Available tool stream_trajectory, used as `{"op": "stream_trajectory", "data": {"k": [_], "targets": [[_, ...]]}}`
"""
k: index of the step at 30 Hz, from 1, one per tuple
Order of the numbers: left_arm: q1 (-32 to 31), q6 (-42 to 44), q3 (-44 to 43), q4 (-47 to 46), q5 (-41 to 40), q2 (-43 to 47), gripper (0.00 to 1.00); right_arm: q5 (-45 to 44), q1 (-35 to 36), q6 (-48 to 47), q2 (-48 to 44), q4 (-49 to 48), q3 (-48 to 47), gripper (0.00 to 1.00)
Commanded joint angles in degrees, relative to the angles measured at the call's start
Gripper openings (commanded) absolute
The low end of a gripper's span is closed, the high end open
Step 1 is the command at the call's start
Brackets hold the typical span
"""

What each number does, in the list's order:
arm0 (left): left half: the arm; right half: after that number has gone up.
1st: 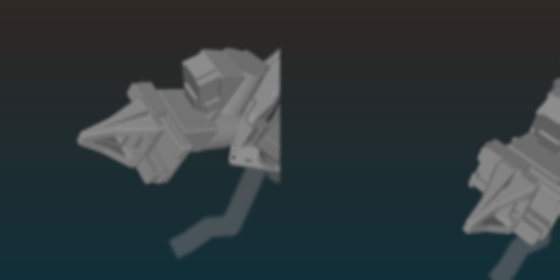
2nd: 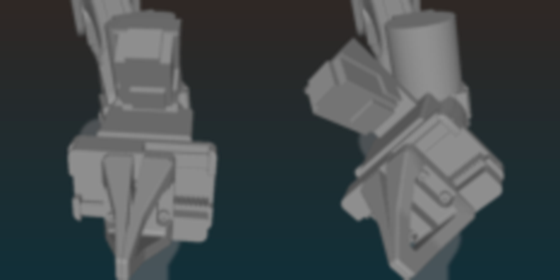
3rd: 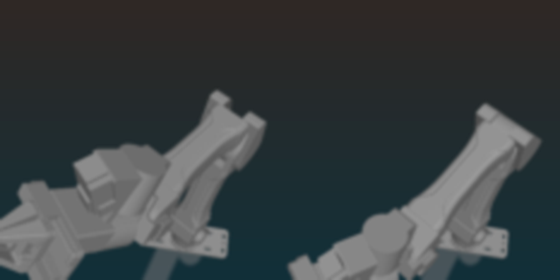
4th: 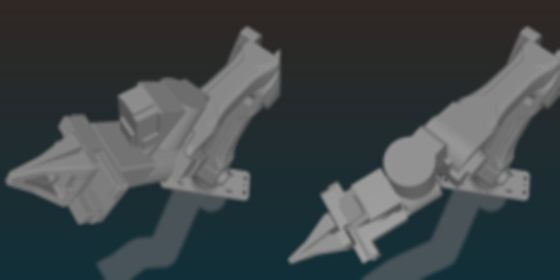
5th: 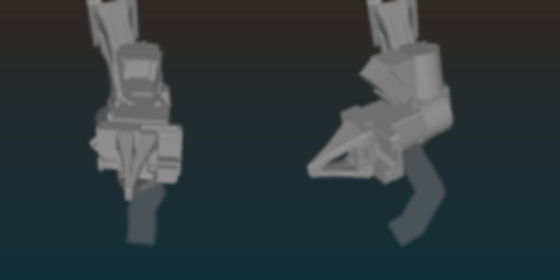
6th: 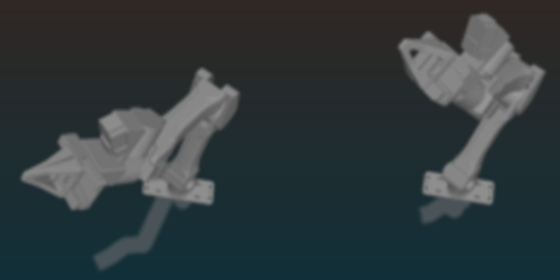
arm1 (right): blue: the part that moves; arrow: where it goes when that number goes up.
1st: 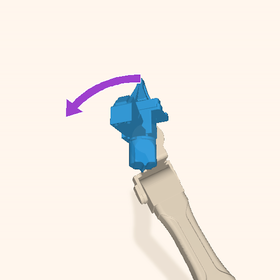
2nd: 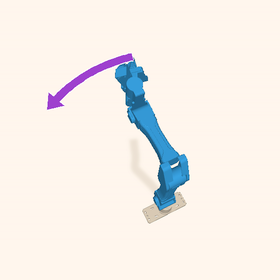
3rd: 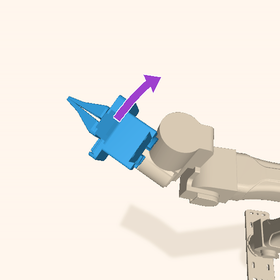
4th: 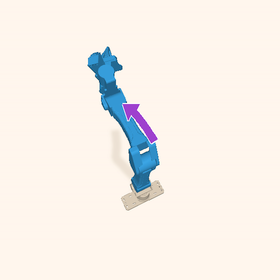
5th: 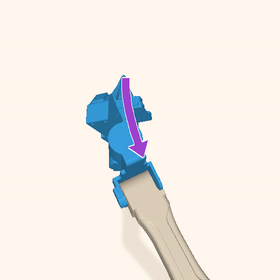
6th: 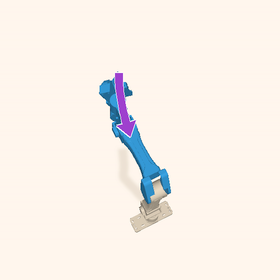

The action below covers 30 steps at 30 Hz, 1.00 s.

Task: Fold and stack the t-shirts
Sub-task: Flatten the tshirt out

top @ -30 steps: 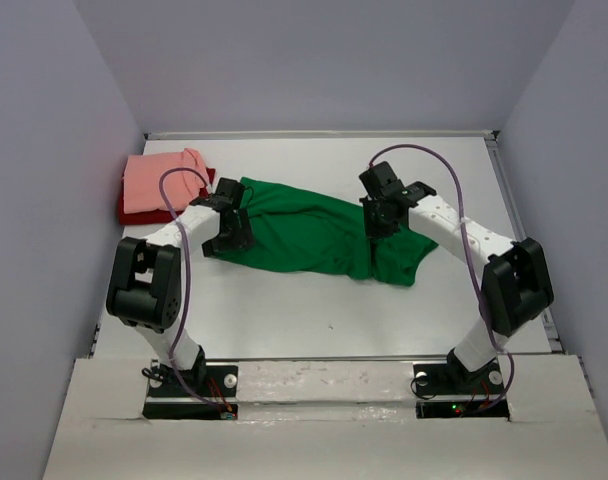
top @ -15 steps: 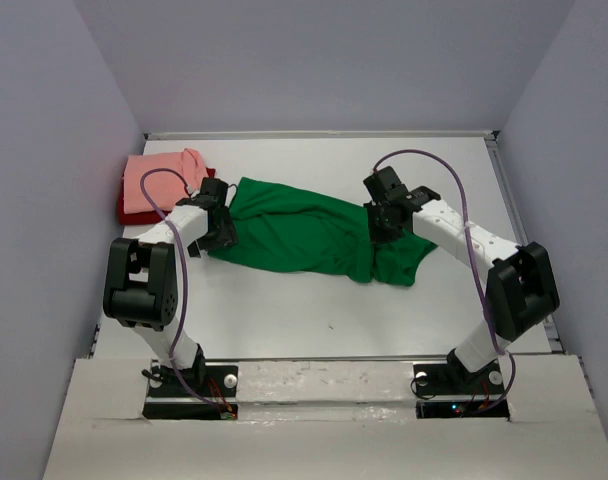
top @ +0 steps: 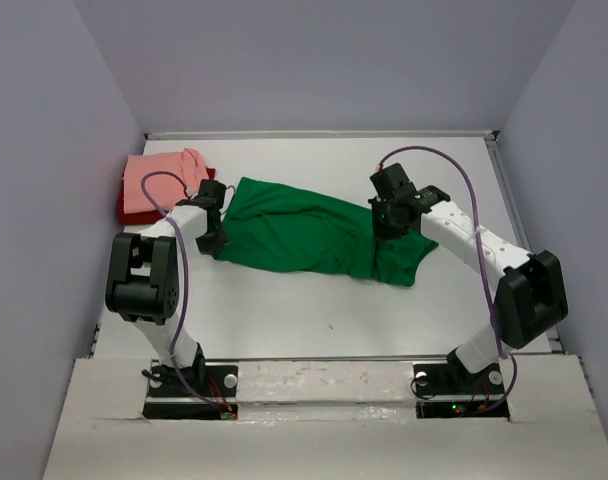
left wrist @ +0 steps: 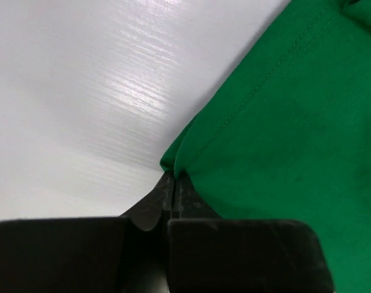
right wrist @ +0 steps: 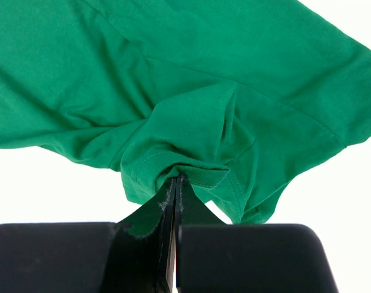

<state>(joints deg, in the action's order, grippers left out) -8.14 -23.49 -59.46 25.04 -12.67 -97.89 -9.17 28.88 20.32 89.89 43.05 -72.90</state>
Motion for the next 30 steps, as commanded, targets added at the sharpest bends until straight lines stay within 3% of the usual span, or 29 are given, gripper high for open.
{"op": "stream_trajectory", "data": {"k": [1,6,10,15,21,30], "targets": [[0.14,0.11,-0.92,-0.25,0.36,1.02,0.0,-0.58,-0.32,0.33,-2.53,0.45,-0.04,0.0],[0.06,0.11,-2.06,1.77,-0.08,6.2,0.0,-6.64,-0.32,2.62,-3.14,3.18,-0.83,0.0],[-1.96,0.37,-8.9,6.68,-1.83,15.94,0.0,-17.01,-0.84,4.73,-3.66,10.2,-6.1,0.0],[-5.83,0.81,-25.83,14.07,-6.57,24.57,0.0,-22.37,-0.85,3.16,-9.02,15.91,-17.08,0.0],[-12.68,0.28,-39.22,19.52,-11.66,31.78,0.0,-24.84,-0.85,-0.97,-13.06,24.44,-34.03,0.0],[-14.89,1.07,-42.23,21.98,-8.53,44.18,0.0,-29.15,-0.85,0.43,-23.78,36.39,-49.06,0.0]]}}
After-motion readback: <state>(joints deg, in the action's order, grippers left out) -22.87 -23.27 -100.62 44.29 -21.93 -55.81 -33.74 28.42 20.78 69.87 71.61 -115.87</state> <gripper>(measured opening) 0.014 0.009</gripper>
